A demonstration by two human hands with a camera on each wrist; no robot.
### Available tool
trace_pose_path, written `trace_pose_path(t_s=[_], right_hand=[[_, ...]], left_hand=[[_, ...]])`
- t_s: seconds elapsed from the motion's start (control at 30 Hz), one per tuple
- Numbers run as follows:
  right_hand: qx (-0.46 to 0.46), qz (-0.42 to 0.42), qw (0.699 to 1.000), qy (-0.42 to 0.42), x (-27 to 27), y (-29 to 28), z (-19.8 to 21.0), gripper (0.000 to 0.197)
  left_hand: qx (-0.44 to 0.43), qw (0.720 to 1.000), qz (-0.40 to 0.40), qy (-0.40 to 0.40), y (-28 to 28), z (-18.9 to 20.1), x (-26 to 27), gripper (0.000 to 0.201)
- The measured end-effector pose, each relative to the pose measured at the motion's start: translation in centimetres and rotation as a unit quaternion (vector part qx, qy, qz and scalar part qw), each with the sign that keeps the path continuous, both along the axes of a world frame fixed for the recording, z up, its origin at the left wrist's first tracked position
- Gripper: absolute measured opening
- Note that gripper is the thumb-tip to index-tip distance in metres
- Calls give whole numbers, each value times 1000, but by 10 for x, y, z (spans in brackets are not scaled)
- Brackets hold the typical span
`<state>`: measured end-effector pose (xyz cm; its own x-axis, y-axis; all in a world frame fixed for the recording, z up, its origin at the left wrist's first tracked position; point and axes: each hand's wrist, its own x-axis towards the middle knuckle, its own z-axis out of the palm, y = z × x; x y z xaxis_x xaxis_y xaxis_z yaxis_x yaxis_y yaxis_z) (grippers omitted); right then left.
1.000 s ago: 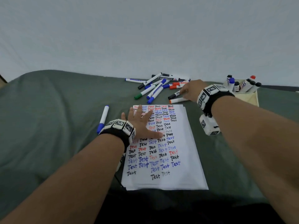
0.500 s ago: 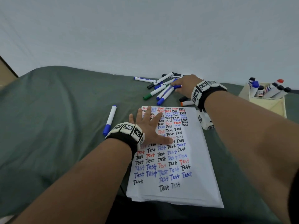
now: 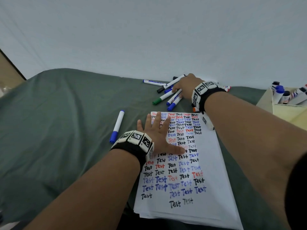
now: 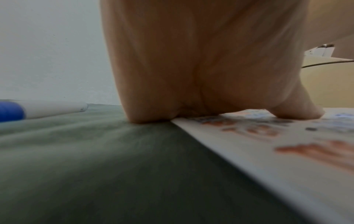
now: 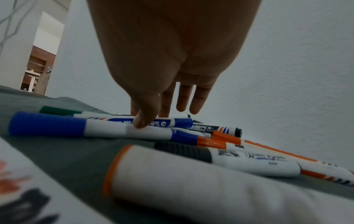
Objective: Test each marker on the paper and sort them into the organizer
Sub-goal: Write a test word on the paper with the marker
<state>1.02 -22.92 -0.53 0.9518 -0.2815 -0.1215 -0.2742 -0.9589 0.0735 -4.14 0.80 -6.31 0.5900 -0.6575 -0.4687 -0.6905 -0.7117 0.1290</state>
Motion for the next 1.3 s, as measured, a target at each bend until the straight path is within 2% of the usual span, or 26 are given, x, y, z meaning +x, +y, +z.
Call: trace_pose_path(t_s=[0.17, 0.33, 0.47, 0.73, 0.8, 0.87, 0.97, 1.1, 1.2, 1.3], right_hand=[[-14, 11, 1000, -18, -6, 2, 0, 26], [-12, 26, 997, -75, -19, 0, 2, 18], [52, 35, 987, -149, -34, 6, 18, 15], [241, -17, 915, -324, -113, 40, 47, 26], [275, -31, 895, -351, -135, 49, 53, 20], [311, -51, 875, -368, -154, 57, 59, 16], [373, -72, 842, -383, -181, 69, 70, 17], [452, -67, 782, -425, -214, 79, 84, 17], [501, -55, 747, -434, -232, 86, 92, 20], [527, -43, 725, -443, -245, 88, 98, 20]], left_hand=[[3, 1000, -1, 1, 0, 0, 0, 137], [11, 1000, -2, 2, 0, 4, 0, 135], [16, 1000, -2, -5, 0, 4, 0, 135], [-5, 1000, 11, -8, 1, 4, -1, 150], [-20, 999, 18, -22, 2, 5, -5, 148], [-71, 995, 27, -62, 2, 11, -12, 140], [-219, 970, 16, -101, 4, 33, -23, 125], [-451, 890, -10, -65, 7, 69, -45, 88], [-511, 851, -70, -99, 3, 95, -63, 52], [-511, 849, -79, -108, 0, 115, -78, 33]])
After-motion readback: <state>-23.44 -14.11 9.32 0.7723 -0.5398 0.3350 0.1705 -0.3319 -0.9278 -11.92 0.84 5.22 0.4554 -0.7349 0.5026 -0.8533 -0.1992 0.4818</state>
